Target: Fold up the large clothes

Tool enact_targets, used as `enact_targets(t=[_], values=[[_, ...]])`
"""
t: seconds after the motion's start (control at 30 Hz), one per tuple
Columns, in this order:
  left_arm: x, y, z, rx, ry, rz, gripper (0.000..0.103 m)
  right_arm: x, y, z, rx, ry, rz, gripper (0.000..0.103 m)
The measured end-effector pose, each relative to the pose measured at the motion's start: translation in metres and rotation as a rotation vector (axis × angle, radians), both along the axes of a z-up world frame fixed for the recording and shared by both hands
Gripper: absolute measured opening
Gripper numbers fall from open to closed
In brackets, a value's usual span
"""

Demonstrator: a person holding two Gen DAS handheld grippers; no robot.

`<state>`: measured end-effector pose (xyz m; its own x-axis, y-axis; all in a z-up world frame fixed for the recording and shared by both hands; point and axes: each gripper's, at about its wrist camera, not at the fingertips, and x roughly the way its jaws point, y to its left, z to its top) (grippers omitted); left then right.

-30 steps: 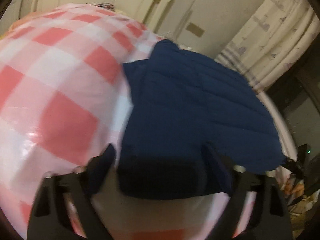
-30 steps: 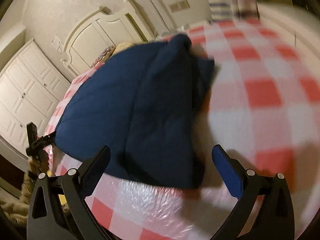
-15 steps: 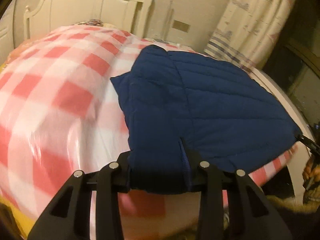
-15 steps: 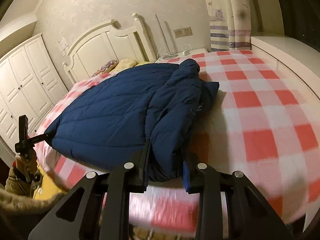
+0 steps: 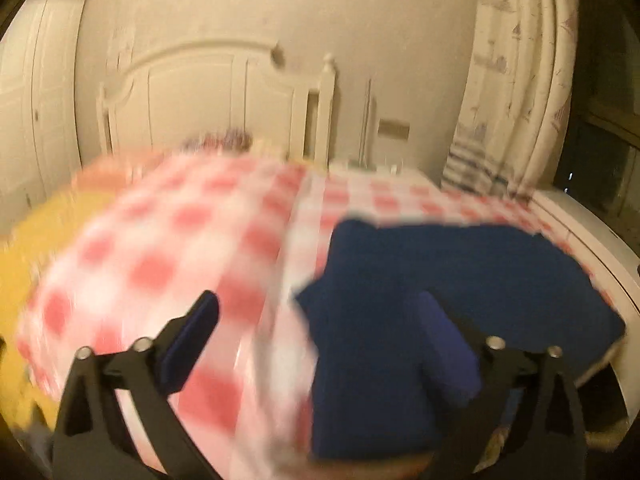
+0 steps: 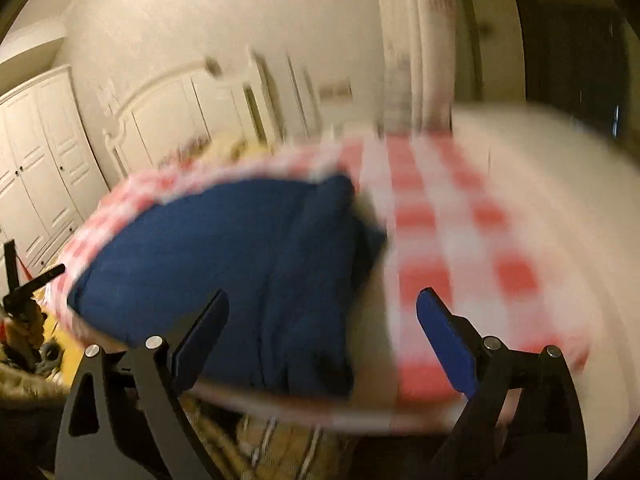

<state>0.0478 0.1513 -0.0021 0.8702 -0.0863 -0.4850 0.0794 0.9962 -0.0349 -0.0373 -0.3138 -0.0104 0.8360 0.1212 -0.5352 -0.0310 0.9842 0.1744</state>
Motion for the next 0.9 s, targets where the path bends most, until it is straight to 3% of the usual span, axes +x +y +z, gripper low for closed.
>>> enact_targets(t=[0.13,0.23,0.3,0.43,0.53,0.67,0.77,0.9], values=[[0.044,-0.068,0.043,0.099,-0.069,-0.045,0.101,0.056,0.054,0.038,-0.071,-0.073,0.076,0.093],[0.093,-0.12,0.046,0.147,0.006,-0.086,0.101,0.111,0.105,0.047,-0.151,-0.065,0.128,0.093],[0.126,-0.139,0.032,0.158,0.076,-0.083,0.101,0.148,0.13,0.041,-0.189,-0.009,0.145,0.089],[0.18,-0.154,-0.014,0.132,0.232,-0.097,0.1,0.201,0.154,0.011,-0.205,0.104,0.168,0.066],[0.199,-0.158,-0.033,0.118,0.281,-0.09,0.1,0.231,0.152,-0.014,-0.166,0.186,0.183,0.058],[0.228,-0.164,-0.048,0.099,0.362,-0.108,0.095,0.263,0.149,-0.032,-0.152,0.259,0.195,0.056],[0.247,-0.175,-0.066,0.147,0.414,-0.121,0.088,0.28,0.155,-0.042,-0.189,0.296,0.214,0.056],[0.262,-0.179,-0.091,0.155,0.462,-0.128,0.087,0.303,0.154,-0.067,-0.206,0.367,0.22,0.056]])
